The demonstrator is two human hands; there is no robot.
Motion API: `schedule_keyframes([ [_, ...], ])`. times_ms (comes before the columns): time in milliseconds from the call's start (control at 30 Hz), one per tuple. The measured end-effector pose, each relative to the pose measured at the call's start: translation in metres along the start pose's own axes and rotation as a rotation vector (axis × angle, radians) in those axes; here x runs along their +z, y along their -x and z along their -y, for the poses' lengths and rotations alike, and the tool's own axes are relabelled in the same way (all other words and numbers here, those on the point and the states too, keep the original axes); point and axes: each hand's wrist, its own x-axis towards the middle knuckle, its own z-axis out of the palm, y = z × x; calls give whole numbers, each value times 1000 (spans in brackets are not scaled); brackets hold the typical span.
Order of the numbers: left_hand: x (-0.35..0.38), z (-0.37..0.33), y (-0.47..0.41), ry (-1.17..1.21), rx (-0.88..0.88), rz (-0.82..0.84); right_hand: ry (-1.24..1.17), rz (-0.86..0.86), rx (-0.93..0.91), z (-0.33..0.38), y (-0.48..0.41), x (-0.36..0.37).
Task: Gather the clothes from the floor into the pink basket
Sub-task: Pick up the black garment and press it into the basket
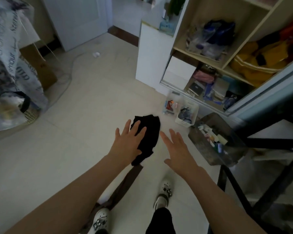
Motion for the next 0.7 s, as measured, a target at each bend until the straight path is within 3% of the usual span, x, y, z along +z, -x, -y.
schedule_keyframes([
  [267, 1, -39, -153, 90, -243, 39, 166, 74, -227, -114, -154, -53],
  [700, 56, 0, -339, 255, -449, 107, 324, 175, -359, -196, -361, -37],
])
